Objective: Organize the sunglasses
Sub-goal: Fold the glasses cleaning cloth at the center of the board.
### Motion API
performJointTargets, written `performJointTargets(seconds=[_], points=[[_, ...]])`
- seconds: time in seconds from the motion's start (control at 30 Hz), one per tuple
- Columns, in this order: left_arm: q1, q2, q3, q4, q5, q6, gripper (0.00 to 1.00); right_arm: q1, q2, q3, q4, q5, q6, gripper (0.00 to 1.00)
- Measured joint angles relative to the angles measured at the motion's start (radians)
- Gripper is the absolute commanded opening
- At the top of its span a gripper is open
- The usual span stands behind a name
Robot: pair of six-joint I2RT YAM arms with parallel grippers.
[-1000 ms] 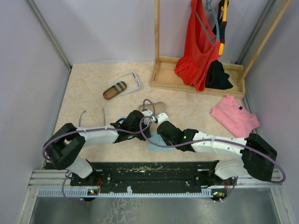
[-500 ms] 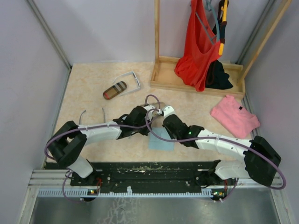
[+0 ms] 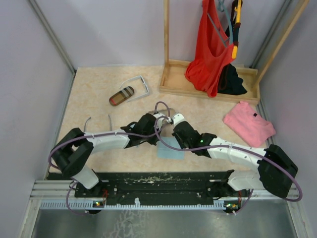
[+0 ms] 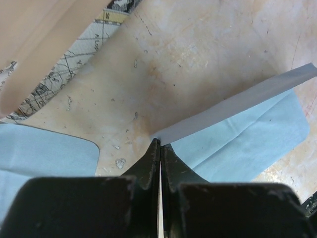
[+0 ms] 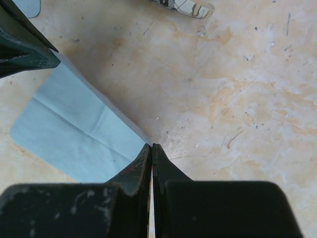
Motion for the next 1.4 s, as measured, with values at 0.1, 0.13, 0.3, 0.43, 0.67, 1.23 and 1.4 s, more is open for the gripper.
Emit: performJointTargets(seconds=[0.1, 0.13, 0.3, 0.43, 0.67, 1.23, 1.4], points=[[-0.01, 0.0, -0.007, -0.006, 0.0, 0.0, 0.01, -0.001, 0.0, 0.0, -0.016, -0.032, 0.013, 0.0], [-0.015, 0.0, -0.01, -0.008, -0.001, 0.0, 0.01, -0.001, 0.0, 0.0, -0.025, -0.041, 0.018, 0.0], [-0.04, 0.0, -0.018, -0.024, -0.007, 0.0, 0.01, -0.001, 0.0, 0.0, -0.061, -0.081, 0.042, 0.0], [-0.055, -0.001, -0.022, -0.032, -0.013, -0.001, 0.01, -0.001, 0.0, 0.0, -0.087, -0.111, 0.056, 0.0], [-0.076, -0.02, -0.039, -0.049, -0.024, -0.002, 0.01, 0.0, 0.024, 0.0, -0.124, -0.155, 0.069, 0.0], [-0.131, -0.046, -0.063, -0.075, -0.047, -0.055, 0.01, 0.01, 0.037, 0.0, -0.186, -0.2, 0.099, 0.0], [-0.14, -0.073, -0.073, -0.083, -0.05, -0.062, 0.01, 0.015, 0.024, 0.0, -0.189, -0.217, 0.098, 0.0]])
